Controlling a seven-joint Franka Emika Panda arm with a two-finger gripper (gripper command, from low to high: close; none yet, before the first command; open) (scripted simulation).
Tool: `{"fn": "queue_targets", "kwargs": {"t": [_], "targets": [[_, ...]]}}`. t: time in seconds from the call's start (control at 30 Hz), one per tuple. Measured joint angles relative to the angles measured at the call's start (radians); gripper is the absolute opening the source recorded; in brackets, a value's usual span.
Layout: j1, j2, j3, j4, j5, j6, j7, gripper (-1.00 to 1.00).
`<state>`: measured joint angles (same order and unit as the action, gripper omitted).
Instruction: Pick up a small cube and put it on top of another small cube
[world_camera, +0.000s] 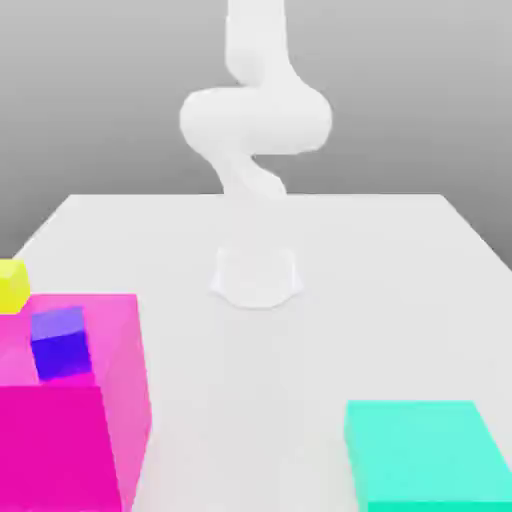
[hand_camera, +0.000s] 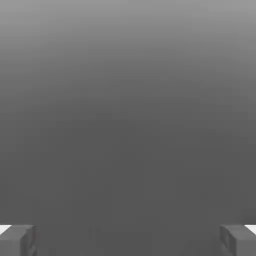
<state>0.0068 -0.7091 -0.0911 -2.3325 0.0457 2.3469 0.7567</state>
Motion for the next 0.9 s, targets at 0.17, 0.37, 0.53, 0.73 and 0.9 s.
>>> {"fn": "queue_targets", "kwargs": {"t": [0.17,0.37,0.53,0.73,0.9], "targets": [[0.005,0.186,-0.181,-0.067,0.103,0.096,-0.095,0.00],[-0.015,0.403,-0.368,-0.049,0.184,0.126,-0.287,0.00],[-0.059,0.587,-0.496,-0.009,0.249,0.127,-0.475,0.00],[-0.215,0.794,-0.566,0.039,0.296,0.133,-0.679,0.00],[-0.247,0.855,-0.602,-0.077,0.324,0.255,-0.619,0.00]]}}
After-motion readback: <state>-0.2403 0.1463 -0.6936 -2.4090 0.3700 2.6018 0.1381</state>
